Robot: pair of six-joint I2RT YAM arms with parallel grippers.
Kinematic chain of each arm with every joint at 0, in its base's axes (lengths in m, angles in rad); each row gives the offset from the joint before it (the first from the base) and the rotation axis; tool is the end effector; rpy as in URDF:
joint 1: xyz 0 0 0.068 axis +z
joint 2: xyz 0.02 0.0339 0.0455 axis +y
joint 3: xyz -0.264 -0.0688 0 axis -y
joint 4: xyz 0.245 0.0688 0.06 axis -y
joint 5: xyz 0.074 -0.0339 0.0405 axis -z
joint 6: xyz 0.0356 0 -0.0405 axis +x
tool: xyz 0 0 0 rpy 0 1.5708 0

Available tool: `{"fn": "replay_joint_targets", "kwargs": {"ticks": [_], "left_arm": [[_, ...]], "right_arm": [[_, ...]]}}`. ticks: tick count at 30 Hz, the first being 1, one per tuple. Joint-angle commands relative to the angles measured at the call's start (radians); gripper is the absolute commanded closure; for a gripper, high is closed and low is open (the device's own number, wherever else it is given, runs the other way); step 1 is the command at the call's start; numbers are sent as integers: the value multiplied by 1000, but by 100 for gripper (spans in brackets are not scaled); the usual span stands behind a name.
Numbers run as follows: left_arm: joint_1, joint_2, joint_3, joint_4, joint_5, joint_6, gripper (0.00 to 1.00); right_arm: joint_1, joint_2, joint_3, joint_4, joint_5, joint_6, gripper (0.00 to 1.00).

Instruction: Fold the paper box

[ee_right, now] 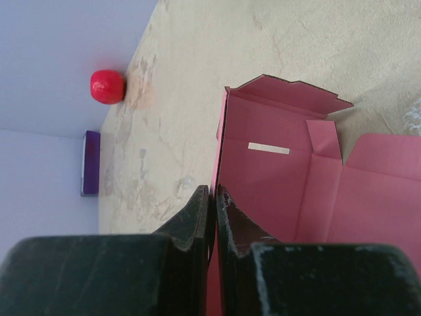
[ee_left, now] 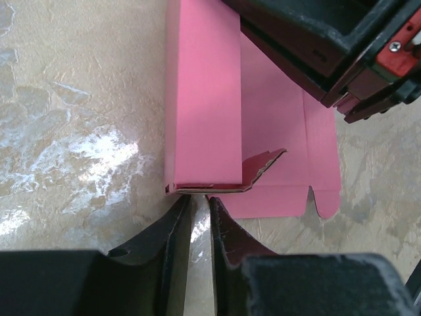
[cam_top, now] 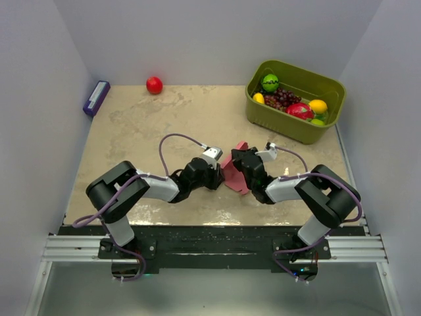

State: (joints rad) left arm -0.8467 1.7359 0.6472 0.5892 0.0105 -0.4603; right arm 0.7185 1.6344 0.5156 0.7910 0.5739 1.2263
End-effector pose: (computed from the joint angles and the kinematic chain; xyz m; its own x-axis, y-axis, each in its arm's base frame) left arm 0.2159 -0.2447 0.1322 -0.6197 0.0303 -0.7842 0.5356 0.7467 -0.3944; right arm 0.2356 0.1804 0.1493 -0.2380 0.8419 -0.4843 0.1721 0.5273 0.8321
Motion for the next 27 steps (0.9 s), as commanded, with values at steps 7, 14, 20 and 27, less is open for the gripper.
{"fn": "replay_joint_targets", "kwargs": {"ticks": [7, 14, 20, 27], "left_arm": [[-26, 4, 55, 86, -208, -78, 75], [-75, 17, 37, 138, -337, -129, 65], [-101, 40, 51, 143, -452, -133, 58], [-115, 56, 69, 164, -526, -91, 58]], "right_arm": [[47, 18, -78, -167, 14, 21, 100], [58, 19, -86, -180, 29, 44, 100], [61, 12, -95, -184, 29, 59, 100], [64, 13, -97, -185, 24, 62, 100]]}}
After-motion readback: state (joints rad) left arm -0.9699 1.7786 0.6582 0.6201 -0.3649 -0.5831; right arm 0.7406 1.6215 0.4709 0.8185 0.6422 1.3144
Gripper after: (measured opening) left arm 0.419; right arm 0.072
